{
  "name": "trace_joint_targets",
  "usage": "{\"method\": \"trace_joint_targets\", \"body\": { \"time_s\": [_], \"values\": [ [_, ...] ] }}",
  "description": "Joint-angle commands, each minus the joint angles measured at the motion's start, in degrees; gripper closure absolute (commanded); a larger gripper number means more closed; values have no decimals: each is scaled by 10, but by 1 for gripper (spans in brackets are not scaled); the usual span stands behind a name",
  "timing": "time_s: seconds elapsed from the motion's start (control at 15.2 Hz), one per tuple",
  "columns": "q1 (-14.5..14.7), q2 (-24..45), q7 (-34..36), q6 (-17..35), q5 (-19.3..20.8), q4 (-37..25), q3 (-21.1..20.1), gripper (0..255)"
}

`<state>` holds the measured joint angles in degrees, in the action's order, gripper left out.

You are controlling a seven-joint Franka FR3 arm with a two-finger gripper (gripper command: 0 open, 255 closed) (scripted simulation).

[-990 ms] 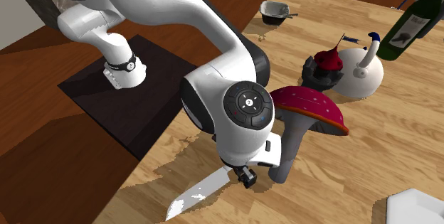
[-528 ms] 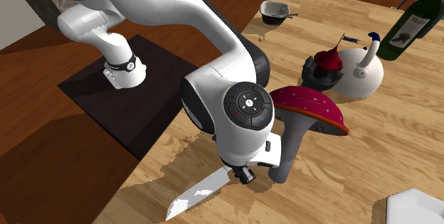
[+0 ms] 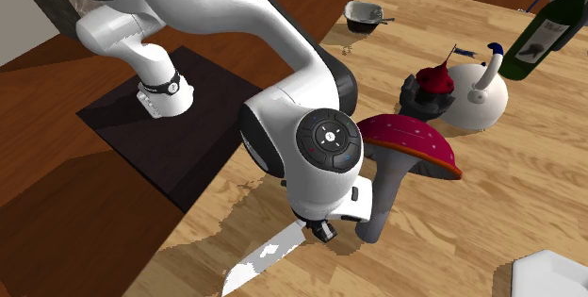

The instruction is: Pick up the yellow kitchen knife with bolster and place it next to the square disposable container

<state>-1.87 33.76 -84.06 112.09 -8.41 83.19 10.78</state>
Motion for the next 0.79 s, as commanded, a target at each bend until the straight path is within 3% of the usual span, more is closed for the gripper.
{"method": "trace_joint_targets", "body": {
  "time_s": [0.0,0.73],
  "values": [
    [0,0,0,0,0,0,0,255],
    [-1,-24,6,-71,6,-48,3,255]
  ]
}}
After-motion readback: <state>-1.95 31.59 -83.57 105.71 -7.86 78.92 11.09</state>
